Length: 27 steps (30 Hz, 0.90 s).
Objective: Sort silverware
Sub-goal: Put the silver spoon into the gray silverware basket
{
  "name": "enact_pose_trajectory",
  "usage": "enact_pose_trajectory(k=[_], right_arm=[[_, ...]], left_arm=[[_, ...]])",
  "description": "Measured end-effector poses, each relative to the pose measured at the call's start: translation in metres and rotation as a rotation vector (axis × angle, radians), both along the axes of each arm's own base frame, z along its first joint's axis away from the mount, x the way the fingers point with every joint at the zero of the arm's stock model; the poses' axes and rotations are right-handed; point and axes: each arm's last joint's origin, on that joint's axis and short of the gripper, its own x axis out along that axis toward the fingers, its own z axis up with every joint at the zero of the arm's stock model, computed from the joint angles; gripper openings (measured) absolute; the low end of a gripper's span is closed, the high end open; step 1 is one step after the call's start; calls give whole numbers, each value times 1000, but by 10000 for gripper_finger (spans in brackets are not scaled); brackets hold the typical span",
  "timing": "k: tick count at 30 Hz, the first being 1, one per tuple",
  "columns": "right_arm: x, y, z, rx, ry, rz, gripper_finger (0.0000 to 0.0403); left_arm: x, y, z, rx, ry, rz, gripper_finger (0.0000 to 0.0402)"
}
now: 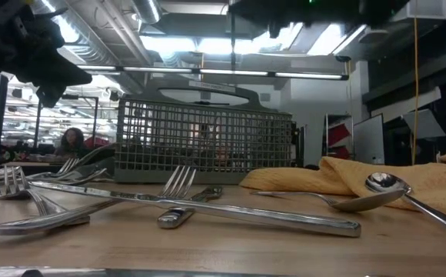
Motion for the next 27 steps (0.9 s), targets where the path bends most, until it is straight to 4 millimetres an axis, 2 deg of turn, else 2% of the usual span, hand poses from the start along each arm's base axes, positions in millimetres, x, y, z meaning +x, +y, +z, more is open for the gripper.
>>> enact_pose_trajectory(k=[5,15,21,27], right_arm=[[5,-2,-41,7,2,-58,1],[24,-6,-89,140,81,-103,1],[28,-9,-108,213,123,-186,1],[29,-10,-113,233,141,-227,27]], left_arm=[[0,0,0,0,1,-1,0],[0,0,-2,-27,12,4,0],[-1,0,-2,-46,13,9,0],[0,0,-1,-50,2,10,0]])
